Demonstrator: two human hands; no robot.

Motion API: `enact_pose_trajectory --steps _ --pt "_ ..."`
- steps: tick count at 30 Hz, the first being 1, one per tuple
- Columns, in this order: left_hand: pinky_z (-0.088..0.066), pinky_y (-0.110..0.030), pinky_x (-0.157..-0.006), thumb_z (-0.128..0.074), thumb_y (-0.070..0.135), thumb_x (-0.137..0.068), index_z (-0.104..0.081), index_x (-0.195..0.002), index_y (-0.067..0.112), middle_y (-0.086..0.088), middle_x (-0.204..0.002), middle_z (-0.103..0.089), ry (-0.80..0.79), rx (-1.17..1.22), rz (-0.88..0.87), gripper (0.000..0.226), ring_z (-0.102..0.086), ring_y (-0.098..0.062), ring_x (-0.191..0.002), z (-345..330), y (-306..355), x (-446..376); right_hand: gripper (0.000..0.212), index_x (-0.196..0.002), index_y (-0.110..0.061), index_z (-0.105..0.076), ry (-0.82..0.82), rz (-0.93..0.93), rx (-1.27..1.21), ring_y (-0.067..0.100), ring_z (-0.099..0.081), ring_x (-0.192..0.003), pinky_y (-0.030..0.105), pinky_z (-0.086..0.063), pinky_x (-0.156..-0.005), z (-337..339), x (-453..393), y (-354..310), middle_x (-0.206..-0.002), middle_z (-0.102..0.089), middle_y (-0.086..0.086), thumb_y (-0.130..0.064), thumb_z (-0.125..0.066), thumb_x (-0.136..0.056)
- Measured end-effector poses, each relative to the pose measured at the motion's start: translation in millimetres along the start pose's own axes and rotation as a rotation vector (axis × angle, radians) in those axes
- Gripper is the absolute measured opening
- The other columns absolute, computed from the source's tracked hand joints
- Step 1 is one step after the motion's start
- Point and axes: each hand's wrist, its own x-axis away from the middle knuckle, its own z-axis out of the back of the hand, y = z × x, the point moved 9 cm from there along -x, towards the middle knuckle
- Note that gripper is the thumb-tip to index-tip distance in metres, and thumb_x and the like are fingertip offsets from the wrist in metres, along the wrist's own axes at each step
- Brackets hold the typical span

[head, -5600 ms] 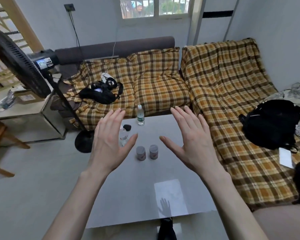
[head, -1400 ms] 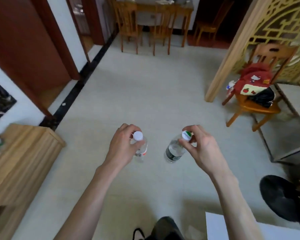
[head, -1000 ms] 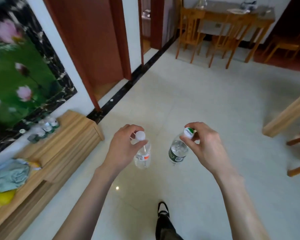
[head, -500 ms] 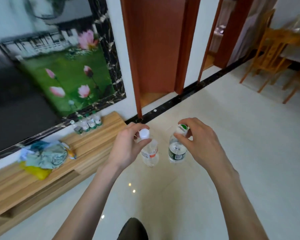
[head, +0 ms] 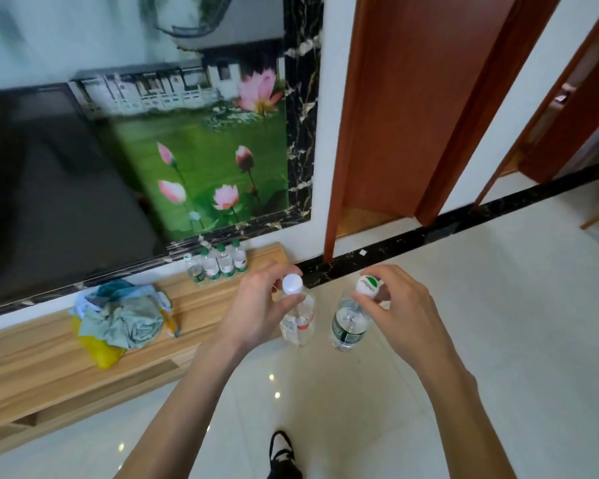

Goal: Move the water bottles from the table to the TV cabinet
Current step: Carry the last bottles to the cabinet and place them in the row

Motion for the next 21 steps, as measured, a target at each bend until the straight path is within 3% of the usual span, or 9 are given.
enact_pose_trajectory --steps 4,9,14,18,21 --pt "-0.055 -0.030 -0.083 -0.082 0.027 -0.085 -0.068 -0.108 0.035 0.016 -0.106 -0.065 -0.022 0.015 0.032 0.028 -0.061 -0.004 -0.092 7.0 -48.7 -56.8 0.032 -0.118 -0.030 -0.059 -0.018 0.003 -0.031 0.005 -0.065 -0.093 0.015 -0.052 -0.067 -32.6 -69.4 -6.2 -0.111 -0.061 -0.011 -0.033 -0.075 -0.090" --pt "-0.050 -0.024 -0.084 -0.081 0.024 -0.087 -0.069 -0.110 0.031 0.015 -0.110 -0.062 -0.010 -0.010 0.083 0.028 -0.057 -0.004 -0.093 14.7 -96.1 -110.2 0.025 -0.113 -0.028 -0.060 -0.049 0.074 -0.046 0.007 -0.064 -0.091 0.026 -0.055 -0.073 -60.5 -150.4 -26.6 -0.108 -0.059 -0.012 -0.033 -0.073 -0.092" --pt "-0.055 -0.033 -0.088 -0.079 0.023 -0.088 -0.069 -0.114 0.027 0.011 -0.113 -0.064 0.013 -0.021 0.141 0.029 -0.061 -0.011 -0.099 15.2 -143.8 -163.0 0.022 -0.113 -0.024 -0.062 -0.108 0.143 -0.043 0.011 -0.064 -0.092 0.036 -0.055 -0.077 -88.2 -229.5 -34.2 -0.108 -0.060 -0.008 -0.028 -0.071 -0.093" --pt "-0.054 -0.031 -0.087 -0.078 0.025 -0.089 -0.067 -0.116 0.027 0.009 -0.112 -0.064 0.023 -0.049 0.178 0.029 -0.060 -0.010 -0.098 10.3 -174.8 -207.0 0.023 -0.114 -0.024 -0.061 -0.171 0.189 -0.018 0.008 -0.062 -0.093 0.014 -0.044 -0.069 -112.8 -290.6 -32.6 -0.109 -0.060 -0.011 -0.028 -0.071 -0.094" --pt "-0.054 -0.035 -0.086 -0.077 0.027 -0.090 -0.066 -0.115 0.027 0.008 -0.112 -0.064 0.019 -0.062 0.222 0.027 -0.059 -0.012 -0.098 5.5 -197.5 -244.0 0.024 -0.116 -0.024 -0.060 -0.225 0.202 -0.027 0.006 -0.061 -0.092 0.010 -0.041 -0.068 -130.6 -337.1 -25.5 -0.111 -0.059 -0.011 -0.027 -0.070 -0.094"
